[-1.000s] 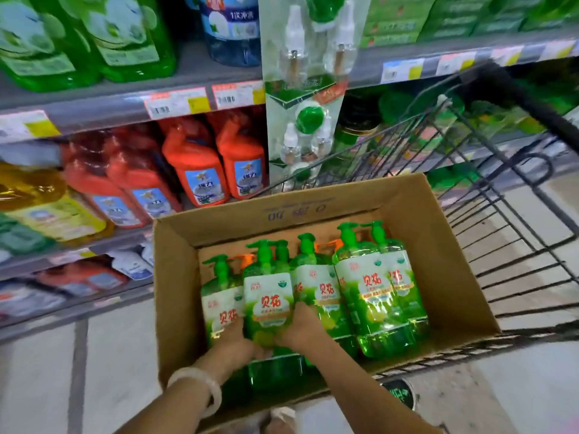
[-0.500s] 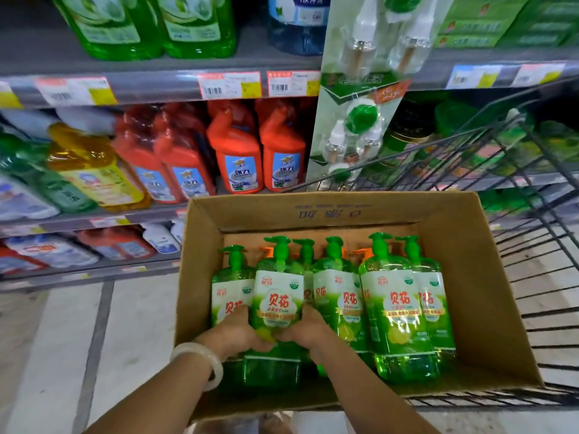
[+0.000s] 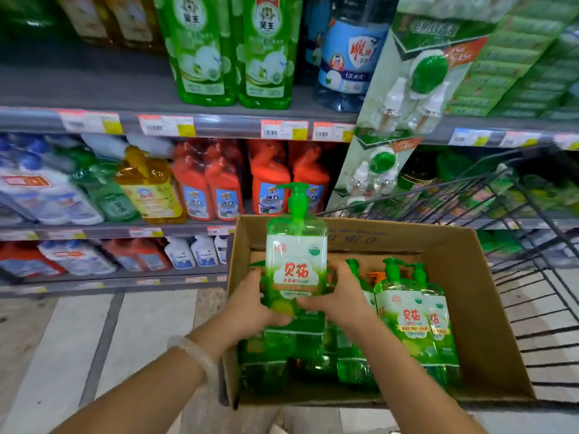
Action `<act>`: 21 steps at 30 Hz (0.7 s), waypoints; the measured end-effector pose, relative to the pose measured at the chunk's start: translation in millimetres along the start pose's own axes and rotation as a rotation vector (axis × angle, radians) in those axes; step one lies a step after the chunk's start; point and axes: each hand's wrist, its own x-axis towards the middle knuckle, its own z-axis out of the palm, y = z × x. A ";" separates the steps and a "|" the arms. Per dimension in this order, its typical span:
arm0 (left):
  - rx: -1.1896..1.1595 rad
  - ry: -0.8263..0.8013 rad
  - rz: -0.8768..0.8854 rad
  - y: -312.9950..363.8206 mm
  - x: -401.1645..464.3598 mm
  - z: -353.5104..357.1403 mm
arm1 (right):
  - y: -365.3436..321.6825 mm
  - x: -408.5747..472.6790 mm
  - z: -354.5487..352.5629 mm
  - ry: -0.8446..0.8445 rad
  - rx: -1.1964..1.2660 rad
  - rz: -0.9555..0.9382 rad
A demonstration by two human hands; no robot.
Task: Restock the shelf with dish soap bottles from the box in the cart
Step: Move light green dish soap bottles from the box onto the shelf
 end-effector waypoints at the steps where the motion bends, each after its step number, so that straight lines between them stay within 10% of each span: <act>1: -0.027 0.023 0.059 9.9 -8.6 -15.9 | -18.6 -5.5 4.1 0.021 0.007 -0.061; 21: -0.032 0.604 0.333 -53.6 -196.2 -334.9 | -227.4 -100.9 302.9 -0.180 0.055 -0.633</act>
